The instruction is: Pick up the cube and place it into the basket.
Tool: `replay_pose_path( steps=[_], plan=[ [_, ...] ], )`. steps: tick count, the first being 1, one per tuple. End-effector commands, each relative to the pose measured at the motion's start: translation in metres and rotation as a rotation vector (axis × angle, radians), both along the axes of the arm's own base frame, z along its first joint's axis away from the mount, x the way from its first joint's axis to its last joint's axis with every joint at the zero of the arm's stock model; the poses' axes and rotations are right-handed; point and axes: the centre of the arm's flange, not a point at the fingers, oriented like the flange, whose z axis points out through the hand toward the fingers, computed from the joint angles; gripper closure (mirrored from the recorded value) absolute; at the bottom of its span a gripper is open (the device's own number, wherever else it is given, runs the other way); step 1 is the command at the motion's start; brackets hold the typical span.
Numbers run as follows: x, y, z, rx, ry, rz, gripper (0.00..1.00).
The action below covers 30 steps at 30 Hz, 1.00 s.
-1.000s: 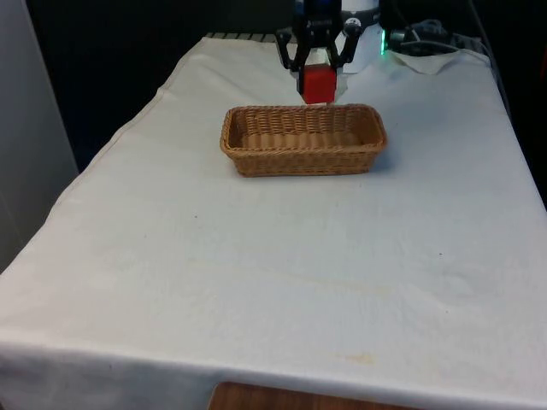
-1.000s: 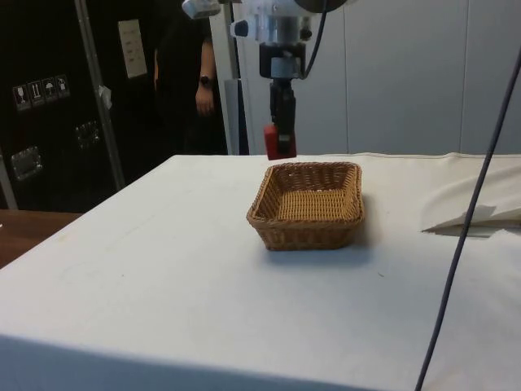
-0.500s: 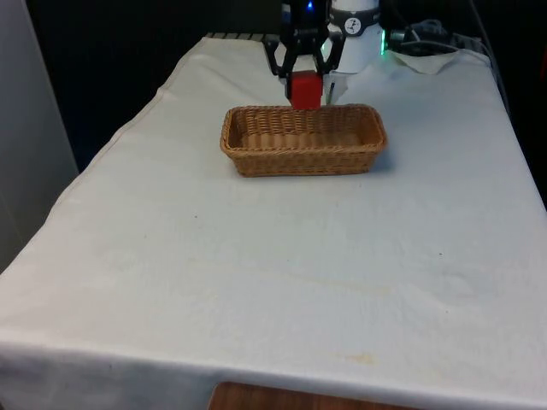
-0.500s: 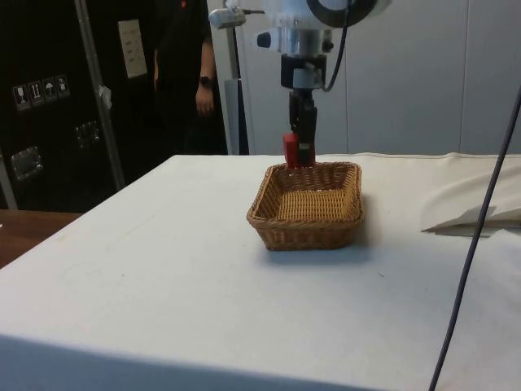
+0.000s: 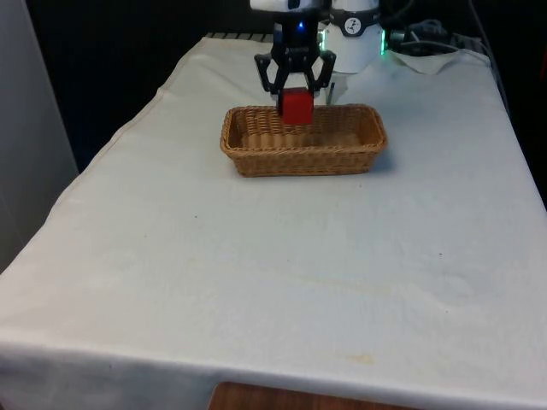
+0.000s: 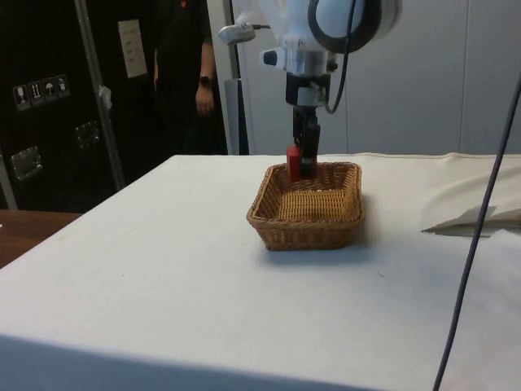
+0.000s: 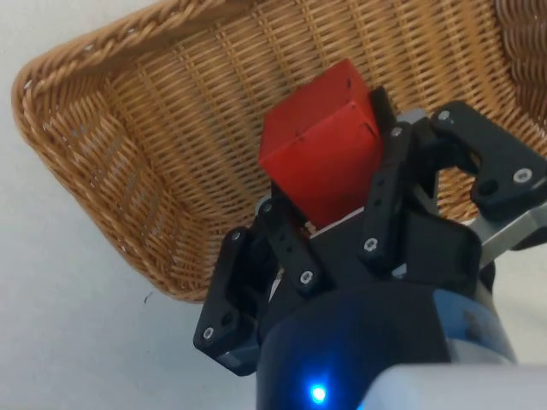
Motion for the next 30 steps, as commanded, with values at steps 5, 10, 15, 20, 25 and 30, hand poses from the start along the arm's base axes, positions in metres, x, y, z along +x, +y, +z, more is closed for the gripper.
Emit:
replay_pose_path(
  steps=[5,10,15,20,25,30],
  plan=[
    [-0.001,0.003,-0.011,0.004,-0.015,-0.001,1.0],
    [-0.002,0.0,-0.022,-0.011,0.002,-0.002,1.0],
    [-0.007,0.001,-0.036,-0.012,-0.011,-0.006,1.0],
    [-0.01,-0.001,-0.047,-0.018,-0.01,-0.01,1.0],
    [-0.01,-0.005,-0.054,-0.032,0.002,-0.011,1.0],
    [-0.01,-0.003,-0.055,-0.031,-0.011,-0.01,1.0]
  ],
)
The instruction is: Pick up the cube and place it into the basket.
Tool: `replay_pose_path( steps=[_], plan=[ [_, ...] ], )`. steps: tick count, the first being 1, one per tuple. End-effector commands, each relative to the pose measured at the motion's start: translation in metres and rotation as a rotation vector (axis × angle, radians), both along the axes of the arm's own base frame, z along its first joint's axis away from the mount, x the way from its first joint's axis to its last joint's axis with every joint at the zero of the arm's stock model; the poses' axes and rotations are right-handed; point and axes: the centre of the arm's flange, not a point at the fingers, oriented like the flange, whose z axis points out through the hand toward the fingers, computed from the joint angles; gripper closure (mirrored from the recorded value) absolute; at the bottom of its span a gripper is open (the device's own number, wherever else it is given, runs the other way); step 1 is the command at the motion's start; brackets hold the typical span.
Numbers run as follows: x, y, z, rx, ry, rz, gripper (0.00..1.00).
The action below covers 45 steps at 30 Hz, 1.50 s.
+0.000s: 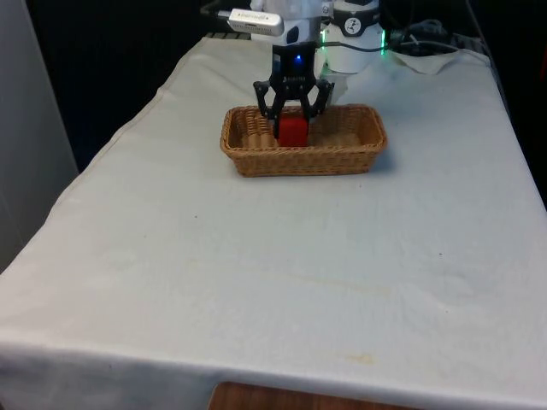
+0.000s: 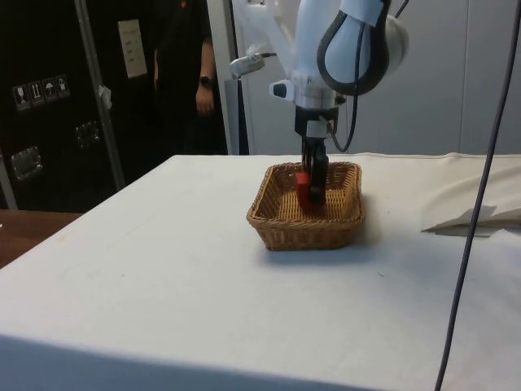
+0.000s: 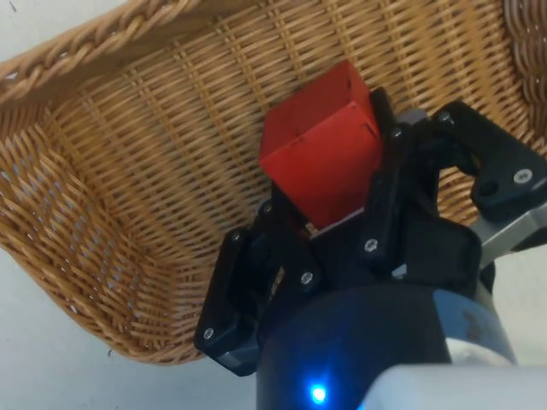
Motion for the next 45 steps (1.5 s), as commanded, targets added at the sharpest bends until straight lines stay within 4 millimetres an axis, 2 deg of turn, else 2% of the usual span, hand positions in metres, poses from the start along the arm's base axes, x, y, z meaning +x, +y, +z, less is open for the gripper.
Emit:
replay_pose_path(
  steps=[1,12,13,14,15,18,19,21,22,23,30,35,36,40,45],
  plan=[
    [0.0,0.002,0.0,0.002,-0.01,0.001,1.0],
    [0.0,0.002,-0.005,-0.001,-0.005,0.001,1.0],
    [0.0,0.002,-0.006,-0.001,-0.005,0.001,0.97],
    [0.0,0.002,-0.006,-0.001,-0.005,0.001,0.87],
    [0.0,0.002,-0.006,-0.001,-0.004,0.001,0.69],
    [-0.001,0.0,-0.006,-0.002,0.008,0.001,0.4],
    [0.0,0.002,-0.006,-0.001,-0.004,0.001,0.4],
    [-0.001,0.002,-0.006,-0.001,-0.003,0.001,0.21],
    [-0.001,0.002,-0.006,-0.001,-0.003,0.001,0.03],
    [-0.001,0.002,-0.006,-0.001,-0.003,0.001,0.0],
    [0.0,0.002,-0.006,-0.001,-0.004,0.001,0.0],
    [0.002,0.0,0.011,0.001,-0.019,-0.004,0.0],
    [0.003,0.0,0.006,0.0,-0.018,-0.001,0.0],
    [0.003,-0.001,0.027,0.006,-0.029,-0.007,0.0],
    [0.005,0.0,0.04,0.012,-0.034,-0.01,0.0]
  ],
)
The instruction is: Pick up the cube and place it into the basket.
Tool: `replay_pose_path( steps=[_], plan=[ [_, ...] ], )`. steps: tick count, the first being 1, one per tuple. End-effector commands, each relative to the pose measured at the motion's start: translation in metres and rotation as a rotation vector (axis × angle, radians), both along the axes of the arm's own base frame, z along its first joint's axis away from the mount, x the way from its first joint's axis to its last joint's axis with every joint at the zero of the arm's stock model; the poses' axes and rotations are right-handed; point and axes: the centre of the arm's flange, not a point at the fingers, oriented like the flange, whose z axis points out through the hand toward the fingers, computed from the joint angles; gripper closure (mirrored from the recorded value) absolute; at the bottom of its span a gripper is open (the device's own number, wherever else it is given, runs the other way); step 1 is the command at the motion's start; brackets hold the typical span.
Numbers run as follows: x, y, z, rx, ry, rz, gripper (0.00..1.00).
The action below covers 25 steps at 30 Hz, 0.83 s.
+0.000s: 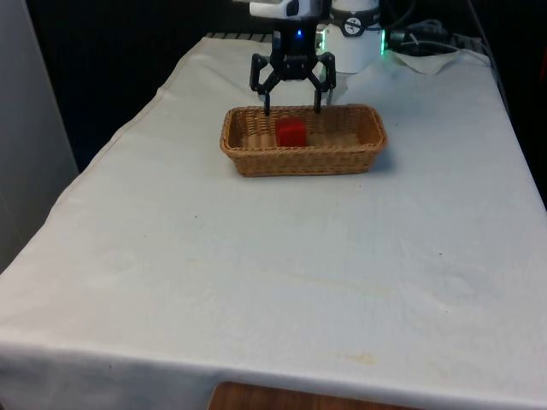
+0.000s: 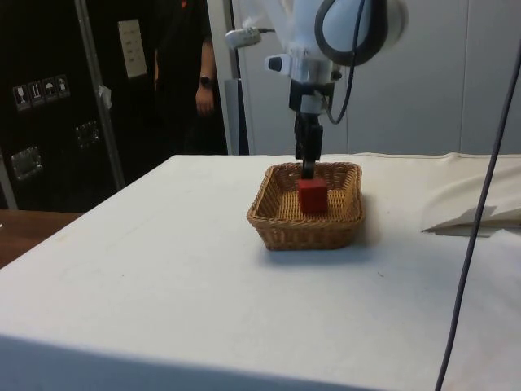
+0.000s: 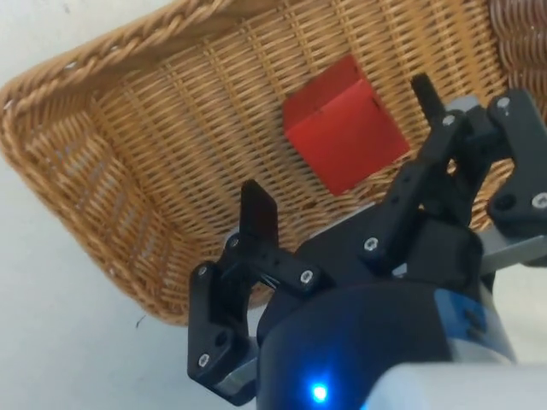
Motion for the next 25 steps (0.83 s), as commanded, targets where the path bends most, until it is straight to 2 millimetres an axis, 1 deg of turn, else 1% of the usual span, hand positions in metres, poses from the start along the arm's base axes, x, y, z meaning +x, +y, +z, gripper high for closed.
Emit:
replay_pose_path(
  steps=[1,3,7,8,9,15,16,17,21,25],
  plan=[
    [0.001,-0.002,0.002,-0.008,0.002,-0.005,0.0],
    [0.004,-0.001,0.01,-0.005,-0.004,-0.006,0.0],
    [0.01,0.0,0.02,-0.005,-0.009,-0.001,0.0],
    [0.008,0.003,0.02,0.008,-0.015,0.001,0.0],
    [0.012,0.0,0.022,-0.005,-0.009,-0.002,0.0],
    [0.027,0.001,0.038,-0.008,-0.015,0.007,0.0],
    [0.026,0.003,0.039,0.007,-0.021,0.011,0.0],
    [0.029,0.001,0.041,-0.008,-0.015,0.008,0.0],
    [0.04,0.002,0.049,-0.007,-0.016,0.014,0.0],
    [0.04,0.004,0.052,0.008,-0.016,0.019,0.0]
  ],
)
